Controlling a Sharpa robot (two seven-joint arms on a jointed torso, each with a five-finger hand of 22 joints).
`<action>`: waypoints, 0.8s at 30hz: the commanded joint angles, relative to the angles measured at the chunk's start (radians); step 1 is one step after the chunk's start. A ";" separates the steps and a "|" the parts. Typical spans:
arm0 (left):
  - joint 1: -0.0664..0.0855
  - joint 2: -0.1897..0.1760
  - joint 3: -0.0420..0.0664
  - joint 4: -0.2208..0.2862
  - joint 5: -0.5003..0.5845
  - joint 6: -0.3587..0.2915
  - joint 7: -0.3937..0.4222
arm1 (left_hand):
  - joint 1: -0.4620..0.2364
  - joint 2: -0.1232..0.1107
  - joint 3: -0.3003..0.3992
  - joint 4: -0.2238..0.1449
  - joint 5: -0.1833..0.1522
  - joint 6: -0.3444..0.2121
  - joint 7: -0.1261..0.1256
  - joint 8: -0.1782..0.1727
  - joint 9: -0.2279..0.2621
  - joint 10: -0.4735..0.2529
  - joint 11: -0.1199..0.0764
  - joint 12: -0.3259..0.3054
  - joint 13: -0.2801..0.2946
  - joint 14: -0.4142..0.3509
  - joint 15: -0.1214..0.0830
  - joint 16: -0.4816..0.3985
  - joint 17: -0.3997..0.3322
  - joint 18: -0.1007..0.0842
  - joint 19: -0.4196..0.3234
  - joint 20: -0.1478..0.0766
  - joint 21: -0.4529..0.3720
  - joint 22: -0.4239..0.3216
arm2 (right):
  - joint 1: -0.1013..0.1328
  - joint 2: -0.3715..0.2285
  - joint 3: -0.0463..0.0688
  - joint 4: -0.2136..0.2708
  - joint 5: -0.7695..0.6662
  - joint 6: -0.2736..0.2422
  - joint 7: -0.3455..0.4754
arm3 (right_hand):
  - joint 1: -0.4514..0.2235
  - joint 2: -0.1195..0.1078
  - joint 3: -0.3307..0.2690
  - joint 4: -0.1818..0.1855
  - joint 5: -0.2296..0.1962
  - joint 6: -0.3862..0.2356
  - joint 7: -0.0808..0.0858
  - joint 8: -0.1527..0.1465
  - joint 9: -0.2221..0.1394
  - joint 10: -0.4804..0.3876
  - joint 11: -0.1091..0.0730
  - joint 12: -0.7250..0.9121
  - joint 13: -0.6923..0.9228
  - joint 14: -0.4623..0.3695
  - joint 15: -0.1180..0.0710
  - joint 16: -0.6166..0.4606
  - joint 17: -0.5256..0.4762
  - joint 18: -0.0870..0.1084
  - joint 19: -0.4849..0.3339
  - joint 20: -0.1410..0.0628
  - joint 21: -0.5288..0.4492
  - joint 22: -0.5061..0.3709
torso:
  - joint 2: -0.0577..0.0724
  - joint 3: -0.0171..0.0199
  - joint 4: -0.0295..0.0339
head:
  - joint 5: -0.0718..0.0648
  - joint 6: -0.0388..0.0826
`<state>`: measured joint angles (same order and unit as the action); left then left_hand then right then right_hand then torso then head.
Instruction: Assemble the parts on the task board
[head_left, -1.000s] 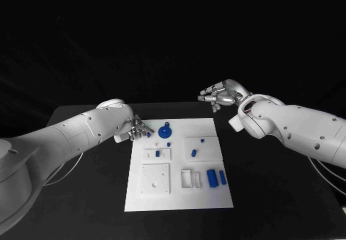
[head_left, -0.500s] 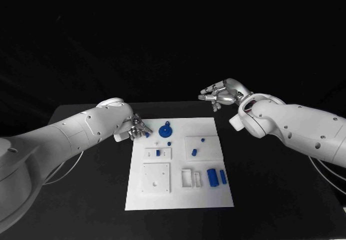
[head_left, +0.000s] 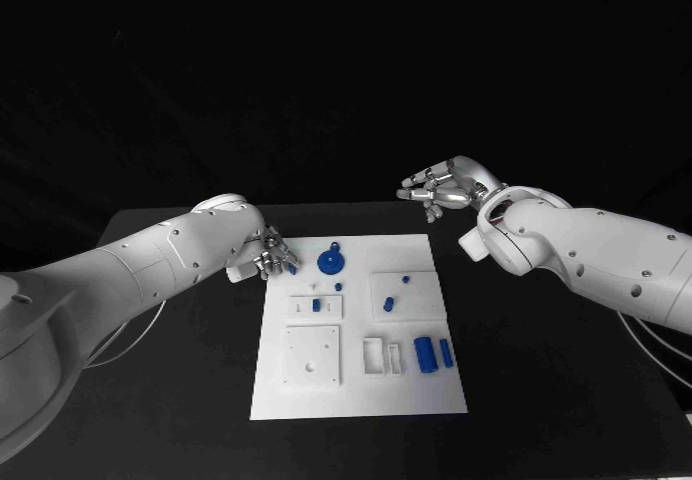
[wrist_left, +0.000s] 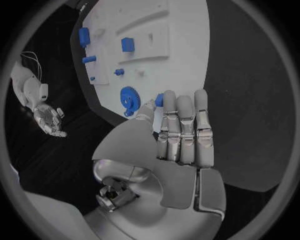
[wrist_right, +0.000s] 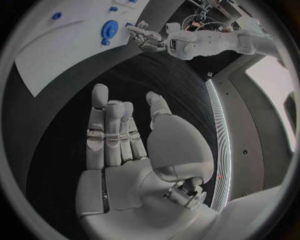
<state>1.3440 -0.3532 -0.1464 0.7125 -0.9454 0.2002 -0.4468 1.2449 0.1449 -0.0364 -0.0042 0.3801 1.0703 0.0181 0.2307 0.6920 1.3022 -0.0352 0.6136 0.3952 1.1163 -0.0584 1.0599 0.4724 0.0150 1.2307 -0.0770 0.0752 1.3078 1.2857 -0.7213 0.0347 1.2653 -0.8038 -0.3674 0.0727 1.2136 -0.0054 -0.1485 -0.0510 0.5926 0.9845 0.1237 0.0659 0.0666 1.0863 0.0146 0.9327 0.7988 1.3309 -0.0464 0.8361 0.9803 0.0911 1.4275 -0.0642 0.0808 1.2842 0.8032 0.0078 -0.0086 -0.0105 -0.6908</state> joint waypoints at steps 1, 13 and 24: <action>-0.003 -0.002 -0.001 0.005 0.008 0.025 0.006 | 0.007 0.001 0.008 -0.006 0.012 0.007 0.001 -0.008 -0.003 0.000 0.001 -0.007 -0.002 -0.008 0.002 -0.005 -0.002 -0.013 -0.009 0.001 -0.005 0.011 | 0.000 0.000 0.000 0.001 0.001 0.011 0.007 | -0.008 -0.003 0.001 0.007 0.001 -0.006 -0.002 -0.003 -0.001 -0.002 0.004 0.001 0.000 -0.003 0.001 0.004 -0.001 -0.001 0.001 0.001 -0.006 0.001 | 0.000 -0.0002 0.0001 | 0.001 -0.001; -0.003 -0.012 -0.001 0.014 0.013 0.019 0.009 | 0.011 0.010 0.063 -0.053 0.052 0.054 -0.001 -0.040 0.003 0.021 -0.001 -0.022 -0.011 0.001 0.001 -0.009 -0.001 -0.008 -0.007 0.000 -0.002 0.015 | 0.000 -0.001 0.000 0.000 0.003 0.012 0.008 | -0.008 -0.002 0.000 0.008 -0.002 -0.007 -0.002 -0.003 -0.001 -0.002 0.004 0.002 0.000 -0.003 0.001 0.004 -0.001 -0.001 0.001 0.001 -0.006 0.001 | 0.001 -0.0004 0.0005 | 0.001 -0.003; -0.003 -0.035 -0.001 0.058 0.022 -0.057 0.014 | -0.023 -0.015 0.120 -0.101 0.163 0.096 -0.017 -0.024 0.066 0.075 -0.018 -0.014 0.002 0.048 -0.018 0.013 0.018 -0.009 0.024 -0.018 0.030 0.022 | 0.000 -0.001 0.000 0.000 0.004 0.012 0.009 | -0.008 -0.002 0.000 0.008 -0.002 -0.007 -0.002 -0.003 -0.001 -0.002 0.004 0.002 0.000 -0.003 0.001 0.004 -0.001 -0.001 0.001 0.001 -0.006 0.001 | 0.000 0.0013 0.0009 | 0.003 -0.005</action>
<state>1.3416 -0.3844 -0.1474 0.7588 -0.9360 0.1861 -0.4401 1.2354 0.1355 0.0029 -0.0294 0.5395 1.1076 0.0554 0.2044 0.6847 1.3666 -0.0478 0.5946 0.3966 1.1585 -0.0754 1.0681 0.4900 0.0150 1.2494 -0.0954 0.1020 1.3075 1.2857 -0.7221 0.0347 1.2643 -0.8016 -0.3672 0.0730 1.2136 -0.0054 -0.1485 -0.0511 0.5926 0.9850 0.1232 0.0659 0.0666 1.0863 0.0146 0.9327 0.7989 1.3309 -0.0464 0.8361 0.9803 0.0911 1.4275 -0.0642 0.0807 1.2842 0.8036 0.0083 -0.0083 -0.0071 -0.6953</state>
